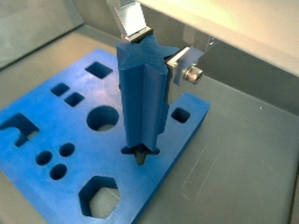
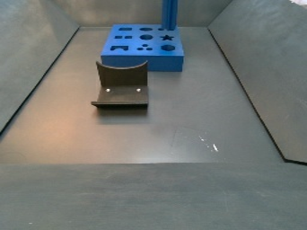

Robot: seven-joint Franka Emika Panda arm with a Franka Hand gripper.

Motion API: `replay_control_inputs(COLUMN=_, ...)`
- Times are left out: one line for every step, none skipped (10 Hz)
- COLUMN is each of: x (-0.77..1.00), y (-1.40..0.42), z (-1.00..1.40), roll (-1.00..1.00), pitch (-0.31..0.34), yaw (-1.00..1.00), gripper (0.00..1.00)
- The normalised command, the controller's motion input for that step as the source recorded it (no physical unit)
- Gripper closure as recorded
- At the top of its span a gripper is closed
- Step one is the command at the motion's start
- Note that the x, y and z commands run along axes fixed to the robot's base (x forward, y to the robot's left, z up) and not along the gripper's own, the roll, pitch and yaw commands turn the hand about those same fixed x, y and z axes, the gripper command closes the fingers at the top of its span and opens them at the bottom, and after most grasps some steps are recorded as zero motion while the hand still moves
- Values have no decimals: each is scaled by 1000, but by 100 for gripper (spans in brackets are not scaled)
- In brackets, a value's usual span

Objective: Insert the star object.

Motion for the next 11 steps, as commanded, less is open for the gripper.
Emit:
replay_control_inputs(x=0, y=34, z=-406, roll=-26, pitch=0, yaw=-126, gripper=100)
replay_control_inputs(x=0, y=37, z=-391, roll=-51, pitch=0, yaw=-206, gripper=100)
replay_control_inputs(x=0, y=31, z=-391, roll=-36, pitch=0, yaw=-200, gripper=100)
replay_control_inputs(x=0, y=29, z=-349, roll=-43, pitch=0, yaw=-177, gripper=100)
replay_control_inputs(x=0, y=31, z=-320, roll=-51, pitch=0, yaw=-180, gripper=100)
replay_control_inputs(x=0, y=11, z=-343, roll=-47, pitch=0, yaw=-246, gripper=100)
replay_control_inputs(x=0, y=0, z=-354, roll=-13, pitch=0, yaw=-503, gripper=100)
replay_control_inputs(x=-31, y=0, z=-323, roll=0, pitch=20, yaw=-769, gripper=100)
replay_control_inputs(x=-103, y=0, z=-317, roll=0, pitch=24, yaw=-900, gripper=100)
replay_control_inputs(x=-109, y=0, z=-329, roll=-7, pitch=14, yaw=-937, gripper=100)
replay_control_inputs(x=-94, y=0, z=-349, roll=-13, pitch=10, yaw=-963, gripper=100)
